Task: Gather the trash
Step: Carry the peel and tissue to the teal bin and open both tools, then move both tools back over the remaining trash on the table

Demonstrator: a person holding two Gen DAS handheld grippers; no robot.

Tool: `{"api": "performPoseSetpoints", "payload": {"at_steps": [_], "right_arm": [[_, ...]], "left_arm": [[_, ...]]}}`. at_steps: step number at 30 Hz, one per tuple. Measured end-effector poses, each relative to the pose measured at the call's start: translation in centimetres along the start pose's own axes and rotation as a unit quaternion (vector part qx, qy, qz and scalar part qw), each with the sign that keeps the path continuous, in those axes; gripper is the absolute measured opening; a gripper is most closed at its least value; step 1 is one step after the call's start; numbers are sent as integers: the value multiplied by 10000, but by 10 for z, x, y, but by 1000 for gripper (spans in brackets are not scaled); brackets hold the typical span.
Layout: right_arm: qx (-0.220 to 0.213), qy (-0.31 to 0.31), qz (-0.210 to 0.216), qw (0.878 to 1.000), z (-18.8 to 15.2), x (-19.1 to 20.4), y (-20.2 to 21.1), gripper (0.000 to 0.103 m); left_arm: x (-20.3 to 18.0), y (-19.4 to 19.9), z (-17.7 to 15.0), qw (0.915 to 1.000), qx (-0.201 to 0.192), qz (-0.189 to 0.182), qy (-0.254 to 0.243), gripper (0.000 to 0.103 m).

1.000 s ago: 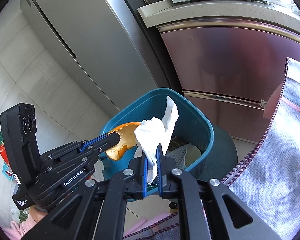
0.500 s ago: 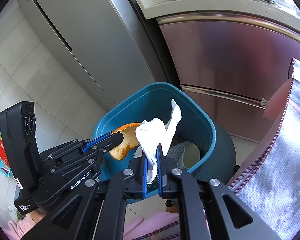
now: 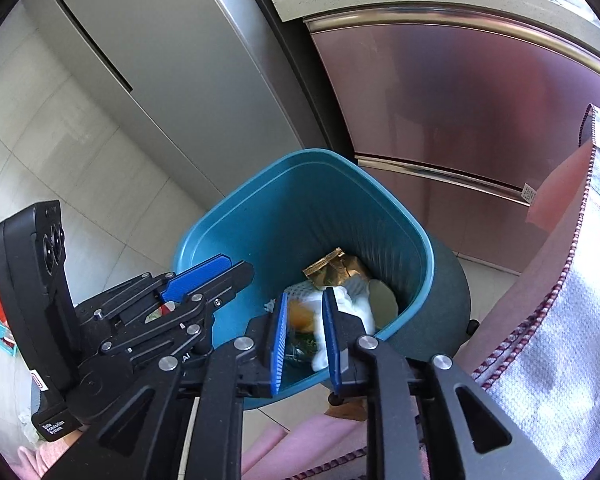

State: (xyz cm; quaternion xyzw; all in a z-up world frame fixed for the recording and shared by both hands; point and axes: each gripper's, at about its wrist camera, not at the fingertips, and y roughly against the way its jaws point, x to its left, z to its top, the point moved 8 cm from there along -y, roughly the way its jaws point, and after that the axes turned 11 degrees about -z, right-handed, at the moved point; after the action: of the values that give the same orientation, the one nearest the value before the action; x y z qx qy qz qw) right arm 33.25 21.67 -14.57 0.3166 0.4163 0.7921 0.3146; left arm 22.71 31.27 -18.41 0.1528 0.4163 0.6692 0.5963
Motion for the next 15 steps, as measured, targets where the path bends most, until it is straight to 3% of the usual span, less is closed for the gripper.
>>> {"api": "performPoseSetpoints", "payload": {"at_steps": [4,15], "right_arm": [[-100,-64,75,9999,-2,-4,6,18],[-575,-78,225,9981,-23,-12,45,26]], "left_arm": [[-1,6,0,10000,-69,-2,10,31],[-25,58,4,9971,-696,51,-309,63]]}}
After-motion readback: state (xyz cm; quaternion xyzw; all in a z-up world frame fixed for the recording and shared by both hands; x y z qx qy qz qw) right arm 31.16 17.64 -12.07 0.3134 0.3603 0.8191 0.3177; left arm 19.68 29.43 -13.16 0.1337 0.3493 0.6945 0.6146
